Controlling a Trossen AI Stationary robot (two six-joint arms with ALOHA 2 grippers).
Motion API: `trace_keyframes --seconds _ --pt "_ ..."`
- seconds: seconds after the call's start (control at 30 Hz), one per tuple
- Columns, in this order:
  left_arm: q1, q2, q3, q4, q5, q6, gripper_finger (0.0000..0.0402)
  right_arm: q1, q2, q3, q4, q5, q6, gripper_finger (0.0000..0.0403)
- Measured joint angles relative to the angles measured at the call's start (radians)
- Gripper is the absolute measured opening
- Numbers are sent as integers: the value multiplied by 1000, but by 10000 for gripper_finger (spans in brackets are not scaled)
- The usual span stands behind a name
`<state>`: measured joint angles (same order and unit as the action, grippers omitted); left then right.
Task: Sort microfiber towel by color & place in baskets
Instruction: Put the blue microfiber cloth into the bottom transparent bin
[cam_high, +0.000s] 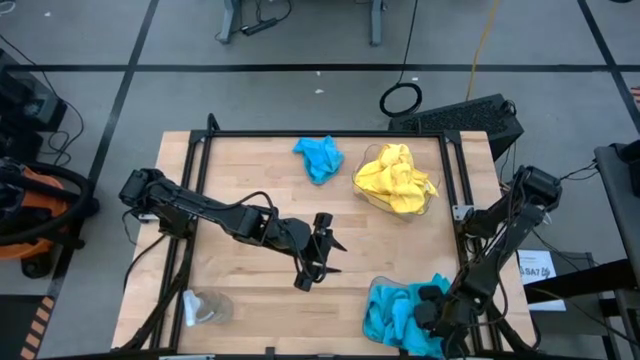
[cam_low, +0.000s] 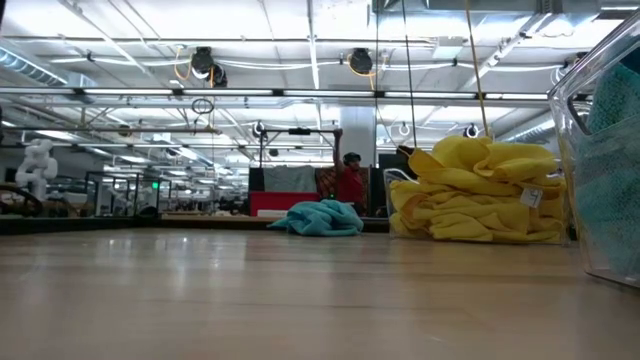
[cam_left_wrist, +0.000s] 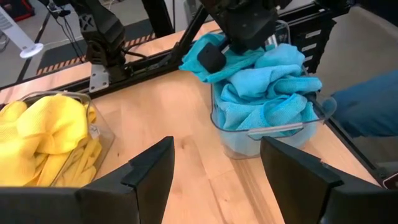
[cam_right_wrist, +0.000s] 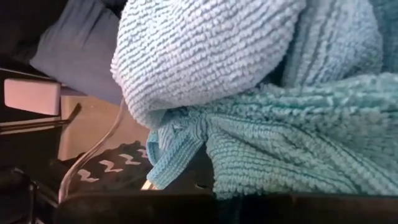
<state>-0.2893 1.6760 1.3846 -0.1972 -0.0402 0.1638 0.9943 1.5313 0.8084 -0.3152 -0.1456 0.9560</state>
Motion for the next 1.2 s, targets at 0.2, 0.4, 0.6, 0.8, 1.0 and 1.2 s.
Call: trace_keyframes --seconds 0.2,0.4,0.6,0.8,1.0,1.2 --pt "0 0 0 -8 -21 -1 244 0 -14 6 -14 -3 1 18" --pt "0 0 0 -8 -21 -1 244 1 -52 33 -26 27 -19 78" --pt "0 0 0 -9 -21 -1 244 0 -101 44 -9 35 -1 162" --pt "0 0 0 -17 -21 0 244 0 -178 44 -4 47 32 216" --pt "0 0 0 -23 -40 0 244 2 -265 45 -31 92 40 216" --pt "0 0 0 -34 -44 -1 244 3 -298 46 -180 92 131 202"
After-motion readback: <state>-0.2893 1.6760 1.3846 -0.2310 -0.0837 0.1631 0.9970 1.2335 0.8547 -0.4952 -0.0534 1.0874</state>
